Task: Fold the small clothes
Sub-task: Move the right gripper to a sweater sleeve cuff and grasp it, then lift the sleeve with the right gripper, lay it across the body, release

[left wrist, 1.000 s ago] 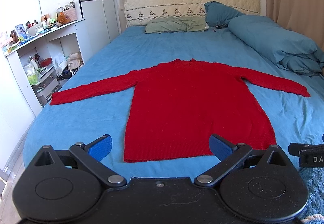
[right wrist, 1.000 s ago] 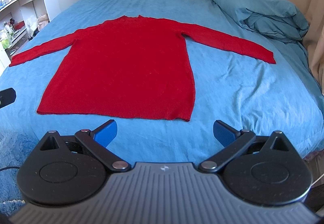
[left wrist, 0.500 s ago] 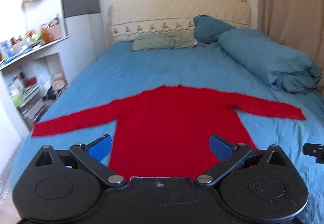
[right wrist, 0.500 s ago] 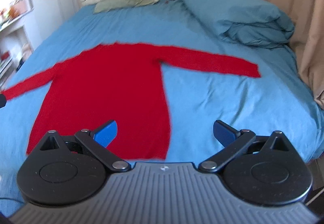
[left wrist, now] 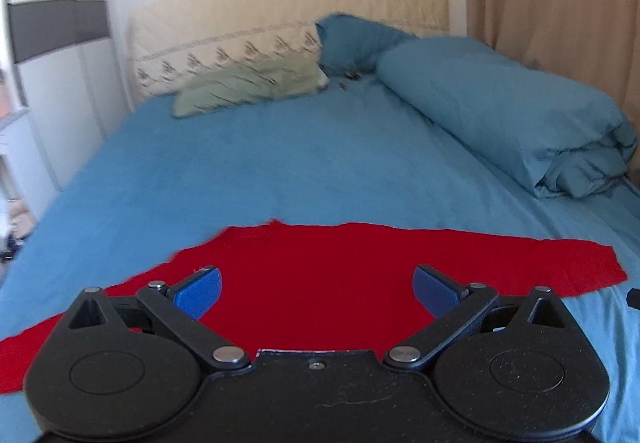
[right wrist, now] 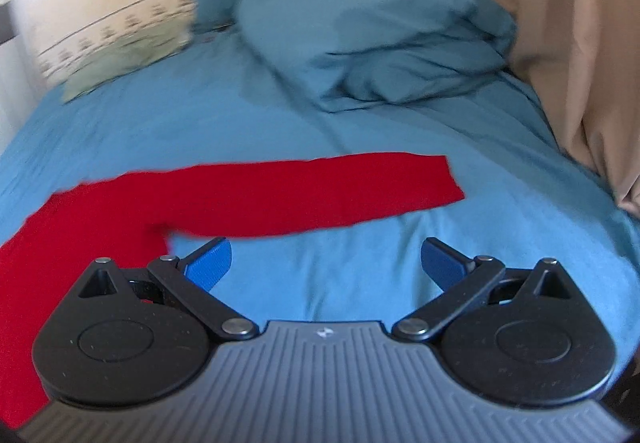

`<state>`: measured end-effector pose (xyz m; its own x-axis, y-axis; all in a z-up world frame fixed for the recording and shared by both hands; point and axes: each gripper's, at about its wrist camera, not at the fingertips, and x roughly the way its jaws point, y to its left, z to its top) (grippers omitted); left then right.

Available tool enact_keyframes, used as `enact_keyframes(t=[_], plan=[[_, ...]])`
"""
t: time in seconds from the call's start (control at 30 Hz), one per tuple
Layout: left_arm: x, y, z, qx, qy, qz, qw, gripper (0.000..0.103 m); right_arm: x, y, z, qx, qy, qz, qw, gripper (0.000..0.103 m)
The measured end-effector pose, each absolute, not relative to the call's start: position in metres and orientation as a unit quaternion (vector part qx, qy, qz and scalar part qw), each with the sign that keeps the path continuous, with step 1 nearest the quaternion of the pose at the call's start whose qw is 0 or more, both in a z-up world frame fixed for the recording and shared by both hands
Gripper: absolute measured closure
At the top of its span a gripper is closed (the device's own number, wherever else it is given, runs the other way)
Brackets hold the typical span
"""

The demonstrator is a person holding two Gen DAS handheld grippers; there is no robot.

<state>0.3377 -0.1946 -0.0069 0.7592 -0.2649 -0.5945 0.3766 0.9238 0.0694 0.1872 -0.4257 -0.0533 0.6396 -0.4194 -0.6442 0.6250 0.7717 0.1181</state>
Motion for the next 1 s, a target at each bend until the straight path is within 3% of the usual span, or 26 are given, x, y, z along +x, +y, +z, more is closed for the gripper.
enact_keyframes(t=[0.23, 0.43, 0.73, 0.77, 0.8, 0.87, 1.0], plan=[[0.433, -0.267, -0.085, 0.090, 0.356, -0.195, 0.909, 0.000, 0.245, -0.490, -0.133, 0.207, 0.294, -0.341, 0.869, 0.000], [0.467, -0.303, -0.130, 0.094, 0.416, -0.197, 0.883, 0.000, 0.264, -0.526, -0.172, 0.278, 0.299, -0.363, 0.838, 0.000], [0.493, -0.336, -0.164, 0.127, 0.481, -0.181, 0.849, 0.000, 0.280, -0.558, -0.181, 0.300, 0.300, -0.408, 0.808, 0.035], [0.494, -0.338, -0.167, 0.131, 0.484, -0.179, 0.846, 0.000, 0.281, -0.561, -0.179, 0.299, 0.301, -0.414, 0.806, 0.042], [0.495, -0.339, -0.170, 0.133, 0.490, -0.179, 0.843, 0.000, 0.283, -0.564, -0.177, 0.295, 0.305, -0.419, 0.803, 0.057], [0.498, -0.341, -0.176, 0.134, 0.502, -0.174, 0.837, 0.000, 0.285, -0.569, -0.172, 0.294, 0.311, -0.422, 0.800, 0.072], [0.499, -0.342, -0.177, 0.130, 0.510, -0.179, 0.831, 0.000, 0.293, -0.563, -0.139, 0.271, 0.306, -0.417, 0.812, 0.080]])
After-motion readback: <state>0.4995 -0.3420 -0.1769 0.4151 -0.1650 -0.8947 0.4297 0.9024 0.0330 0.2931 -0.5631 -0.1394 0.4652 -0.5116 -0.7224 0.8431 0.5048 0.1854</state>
